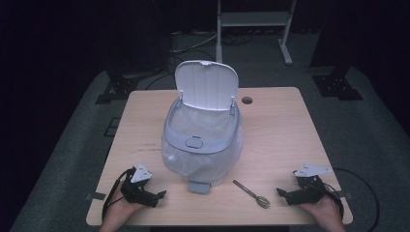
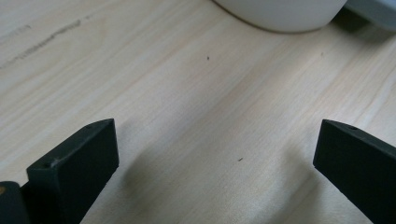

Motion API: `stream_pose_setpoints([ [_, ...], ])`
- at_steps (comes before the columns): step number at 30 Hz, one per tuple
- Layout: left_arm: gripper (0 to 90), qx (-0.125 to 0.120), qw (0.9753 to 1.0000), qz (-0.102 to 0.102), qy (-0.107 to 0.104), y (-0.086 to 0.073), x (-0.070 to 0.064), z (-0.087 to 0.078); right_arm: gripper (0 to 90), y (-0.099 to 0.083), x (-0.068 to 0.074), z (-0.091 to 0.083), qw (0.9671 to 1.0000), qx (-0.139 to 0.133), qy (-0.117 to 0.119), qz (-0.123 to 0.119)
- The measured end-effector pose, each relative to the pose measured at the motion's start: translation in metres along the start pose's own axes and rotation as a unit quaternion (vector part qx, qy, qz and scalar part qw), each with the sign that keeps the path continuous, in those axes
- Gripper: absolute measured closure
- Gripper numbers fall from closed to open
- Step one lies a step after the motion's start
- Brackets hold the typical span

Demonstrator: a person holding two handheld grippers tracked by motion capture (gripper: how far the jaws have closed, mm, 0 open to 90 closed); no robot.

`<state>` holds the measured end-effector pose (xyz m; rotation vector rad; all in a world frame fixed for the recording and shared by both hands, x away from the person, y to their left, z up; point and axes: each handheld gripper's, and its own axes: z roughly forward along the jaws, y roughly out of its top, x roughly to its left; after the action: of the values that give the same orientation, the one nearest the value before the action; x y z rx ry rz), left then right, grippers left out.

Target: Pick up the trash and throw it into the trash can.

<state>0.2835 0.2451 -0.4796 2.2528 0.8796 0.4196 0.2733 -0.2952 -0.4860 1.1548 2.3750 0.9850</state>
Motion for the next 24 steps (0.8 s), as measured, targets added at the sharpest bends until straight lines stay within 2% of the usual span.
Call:
stream_pose_setpoints([
  [7, 0.0, -0.012, 0.9998, -0.015, -0.010, -0.004, 0.003, 0.002, 4.3, 0.004, 0.004, -0.004, 0.9999, -0.011, 0.006, 0.001],
  [13, 0.0, -0.014, 0.9997, -0.013, -0.012, -0.004, 0.003, 0.001, 4.3, 0.008, 0.009, -0.008, 0.9997, -0.021, 0.011, -0.003],
  [24, 0.0, -0.014, 0.9997, -0.012, -0.014, -0.005, 0.003, 0.001, 4.3, 0.016, 0.022, -0.010, 0.9987, -0.038, 0.035, -0.003],
])
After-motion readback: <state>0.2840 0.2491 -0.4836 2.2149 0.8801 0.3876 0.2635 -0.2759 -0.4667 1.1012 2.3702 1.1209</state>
